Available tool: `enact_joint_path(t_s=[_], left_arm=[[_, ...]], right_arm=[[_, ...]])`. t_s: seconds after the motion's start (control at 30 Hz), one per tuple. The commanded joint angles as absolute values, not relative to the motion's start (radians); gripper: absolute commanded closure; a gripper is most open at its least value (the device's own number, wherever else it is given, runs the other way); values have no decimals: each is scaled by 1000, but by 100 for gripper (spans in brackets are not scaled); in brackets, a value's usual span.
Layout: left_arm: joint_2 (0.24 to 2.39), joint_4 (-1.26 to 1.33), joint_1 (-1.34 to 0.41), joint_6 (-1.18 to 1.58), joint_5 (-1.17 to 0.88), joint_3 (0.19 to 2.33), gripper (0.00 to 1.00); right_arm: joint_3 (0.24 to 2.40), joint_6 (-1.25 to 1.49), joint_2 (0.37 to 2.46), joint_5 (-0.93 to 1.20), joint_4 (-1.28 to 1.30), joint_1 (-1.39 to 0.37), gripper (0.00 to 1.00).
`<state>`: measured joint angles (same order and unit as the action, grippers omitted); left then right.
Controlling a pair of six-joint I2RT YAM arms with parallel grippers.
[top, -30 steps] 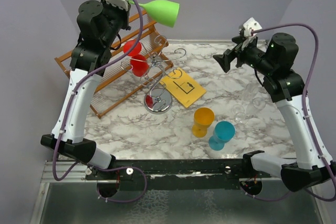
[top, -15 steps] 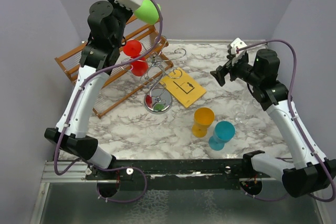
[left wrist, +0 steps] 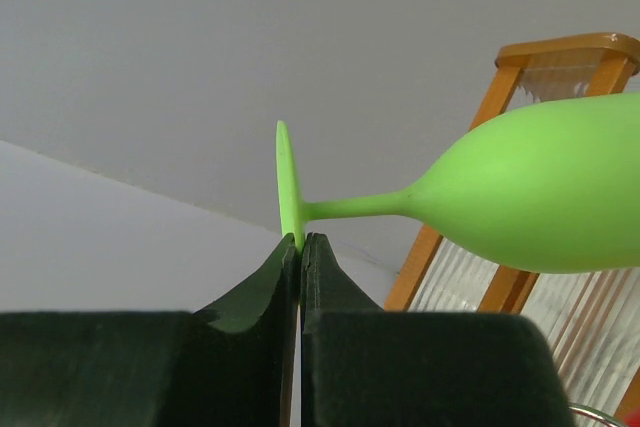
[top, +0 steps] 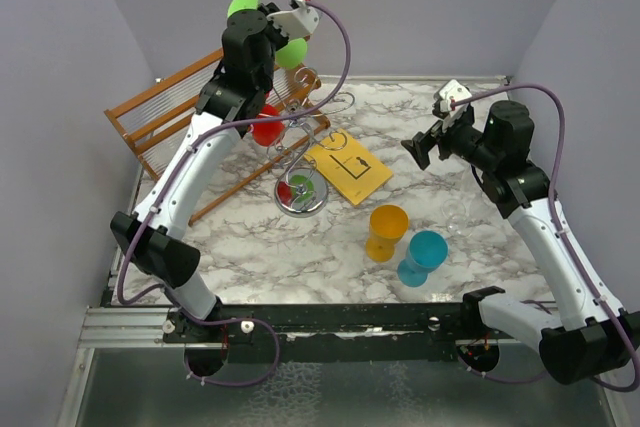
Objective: Place the wine glass upside down on the wine glass rack
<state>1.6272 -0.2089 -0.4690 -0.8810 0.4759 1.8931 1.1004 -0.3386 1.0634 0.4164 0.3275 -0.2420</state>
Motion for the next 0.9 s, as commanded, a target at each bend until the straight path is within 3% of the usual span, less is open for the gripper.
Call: enact_joint_path(t_s=[0.0,0.87], left_arm=[[1654,-180,-494,-940,524,1913,100],[1671,-482,-578,-1045,412,1900,100]], right_arm=[[1089,-353,1039,434,293,-244,0],[1075,-362,1033,430,290,-244,0]])
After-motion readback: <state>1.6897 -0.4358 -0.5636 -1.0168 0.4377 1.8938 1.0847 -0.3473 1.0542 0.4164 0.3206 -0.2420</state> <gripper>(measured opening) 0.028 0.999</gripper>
